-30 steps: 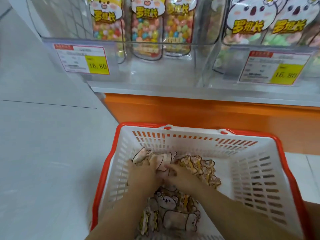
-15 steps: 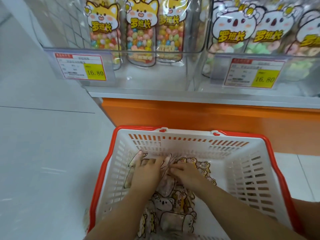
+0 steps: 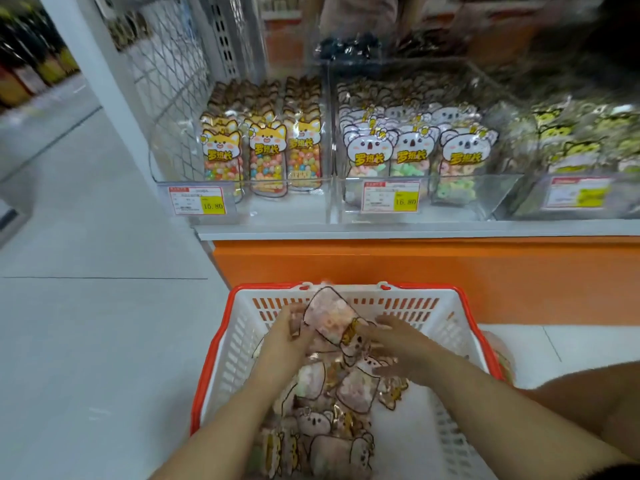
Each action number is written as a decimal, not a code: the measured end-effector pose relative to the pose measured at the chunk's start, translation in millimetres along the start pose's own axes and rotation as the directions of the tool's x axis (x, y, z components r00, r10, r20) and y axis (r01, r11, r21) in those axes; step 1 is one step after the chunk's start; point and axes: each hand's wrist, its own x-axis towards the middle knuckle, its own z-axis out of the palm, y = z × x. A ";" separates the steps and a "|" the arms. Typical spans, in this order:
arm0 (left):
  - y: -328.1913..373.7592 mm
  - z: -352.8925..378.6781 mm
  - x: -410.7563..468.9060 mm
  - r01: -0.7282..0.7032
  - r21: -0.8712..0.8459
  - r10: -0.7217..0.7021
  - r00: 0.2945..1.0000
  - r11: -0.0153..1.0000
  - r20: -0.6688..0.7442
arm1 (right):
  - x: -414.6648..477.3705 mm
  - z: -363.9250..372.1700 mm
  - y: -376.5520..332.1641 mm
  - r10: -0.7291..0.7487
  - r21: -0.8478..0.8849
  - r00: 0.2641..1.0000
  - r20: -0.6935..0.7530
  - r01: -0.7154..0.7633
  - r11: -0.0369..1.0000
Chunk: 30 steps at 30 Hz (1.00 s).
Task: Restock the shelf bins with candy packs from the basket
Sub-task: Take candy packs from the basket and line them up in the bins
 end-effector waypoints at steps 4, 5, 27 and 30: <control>40.5 2.4 -12.8 -0.011 -0.190 0.015 1.000 0.982 0.024 | -23.6 -10.4 -16.0 -0.117 0.051 0.993 0.019 0.115 0.992; 48.6 0.7 -15.2 -0.016 -0.228 0.023 0.999 0.974 0.029 | -32.5 -12.9 -21.0 -0.169 0.041 0.985 0.025 0.168 0.985; 172.9 19.3 -43.0 -0.083 -0.681 0.133 0.991 0.727 0.022 | -137.8 -80.9 -111.8 -0.652 0.227 0.736 -0.182 0.676 0.701; 177.7 34.7 -49.2 0.008 -0.667 0.142 0.975 0.745 0.170 | -139.1 -74.0 -109.3 -0.620 0.427 0.777 -0.107 0.600 0.677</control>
